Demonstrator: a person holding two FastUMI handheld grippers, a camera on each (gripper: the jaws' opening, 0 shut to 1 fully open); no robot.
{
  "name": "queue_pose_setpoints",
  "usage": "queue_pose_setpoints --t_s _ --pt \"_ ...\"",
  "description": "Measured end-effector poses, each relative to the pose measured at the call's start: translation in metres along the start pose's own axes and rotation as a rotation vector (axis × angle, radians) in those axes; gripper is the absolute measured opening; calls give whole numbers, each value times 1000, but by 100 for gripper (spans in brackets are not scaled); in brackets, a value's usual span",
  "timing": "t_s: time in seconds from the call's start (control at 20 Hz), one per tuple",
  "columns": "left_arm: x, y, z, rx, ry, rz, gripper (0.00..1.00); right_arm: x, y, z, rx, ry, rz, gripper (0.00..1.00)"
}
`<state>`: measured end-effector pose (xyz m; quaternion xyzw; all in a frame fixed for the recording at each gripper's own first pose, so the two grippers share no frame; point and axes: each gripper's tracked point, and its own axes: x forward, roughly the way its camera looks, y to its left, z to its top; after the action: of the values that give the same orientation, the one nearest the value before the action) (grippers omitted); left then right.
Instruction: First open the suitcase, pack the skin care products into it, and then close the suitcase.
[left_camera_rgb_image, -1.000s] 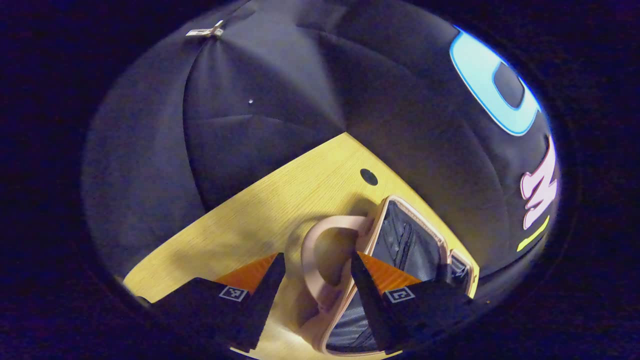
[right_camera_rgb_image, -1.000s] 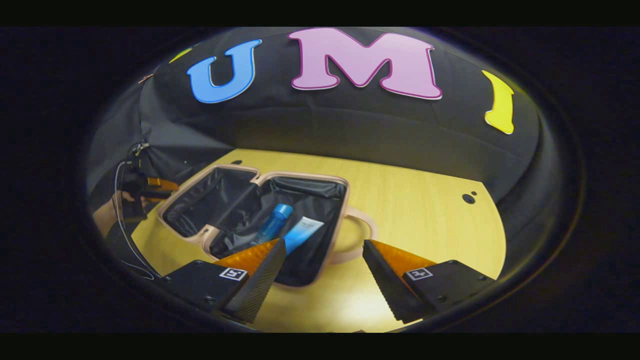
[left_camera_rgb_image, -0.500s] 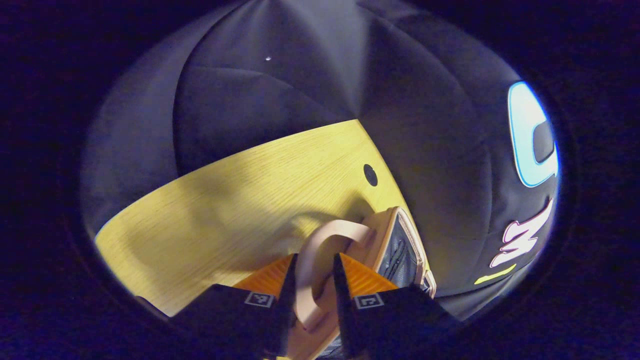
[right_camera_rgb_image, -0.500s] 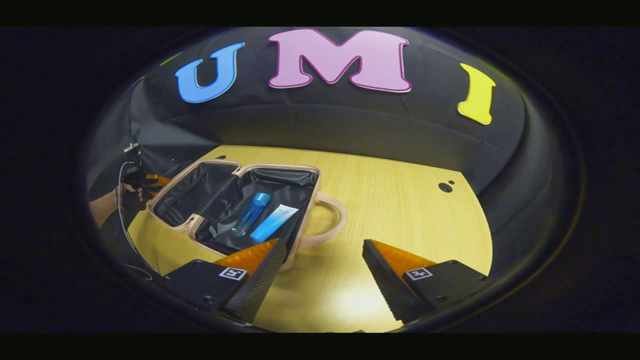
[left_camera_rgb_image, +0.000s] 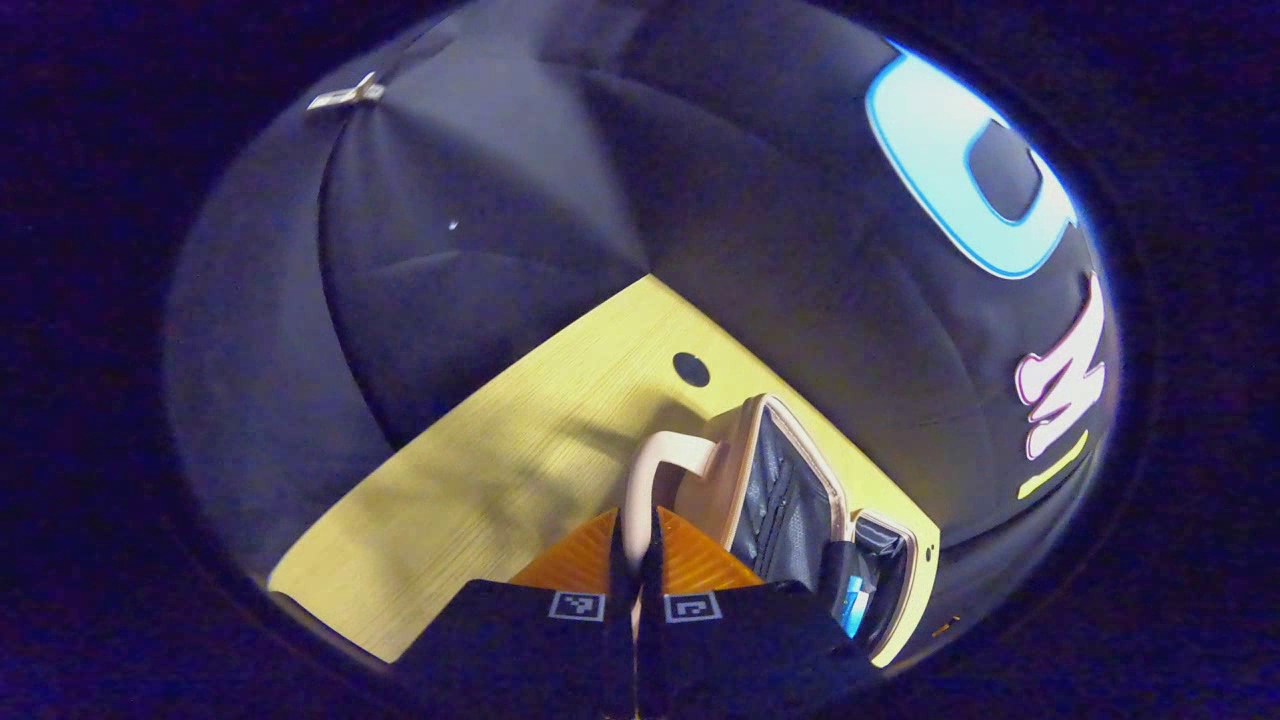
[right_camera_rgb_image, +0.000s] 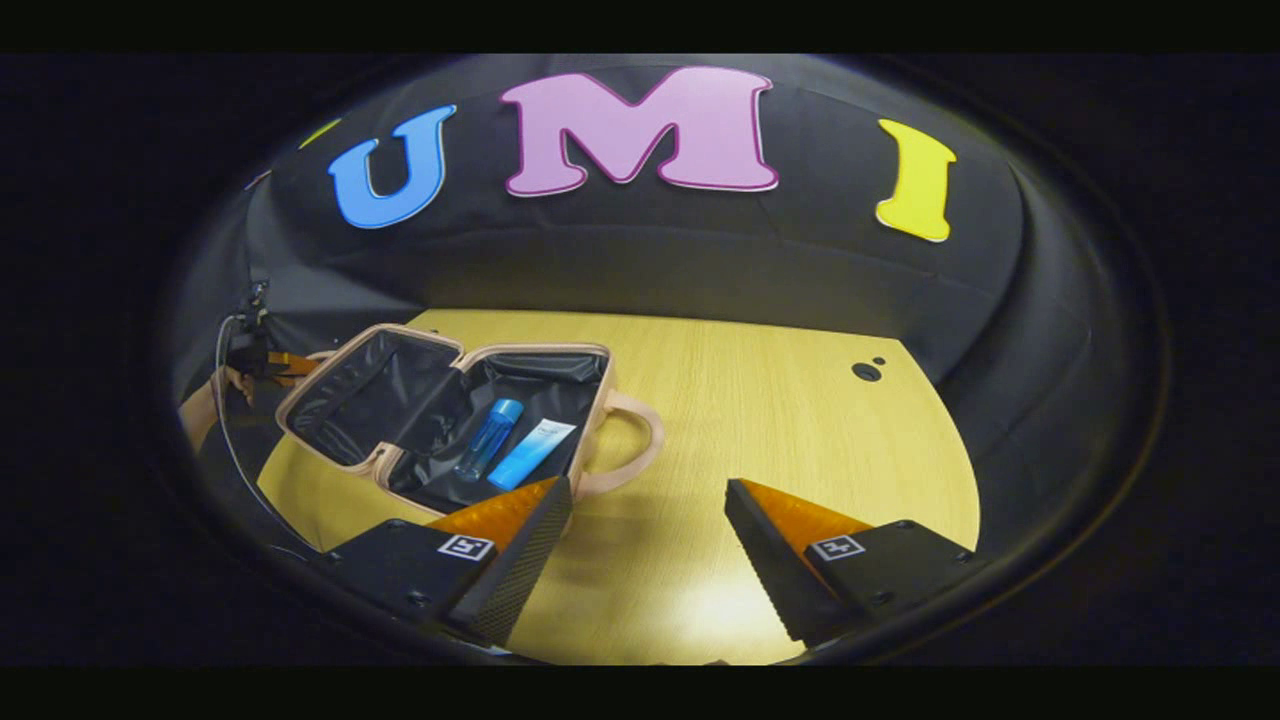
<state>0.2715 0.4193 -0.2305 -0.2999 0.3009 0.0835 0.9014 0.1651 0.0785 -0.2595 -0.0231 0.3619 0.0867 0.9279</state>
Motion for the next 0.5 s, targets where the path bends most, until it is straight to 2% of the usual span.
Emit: queue_pose_setpoints --t_s 0.25,0.4,0.5 --pt "-55 -90 34 190 -60 -87 7 -16 0 8 53 -55 0 98" --pt "-87 -173 28 274 -83 -182 7 -28 0 3 79 -77 18 98" --pt "-104 -220 16 292 -85 -245 7 -36 -4 -5 92 -77 16 98"
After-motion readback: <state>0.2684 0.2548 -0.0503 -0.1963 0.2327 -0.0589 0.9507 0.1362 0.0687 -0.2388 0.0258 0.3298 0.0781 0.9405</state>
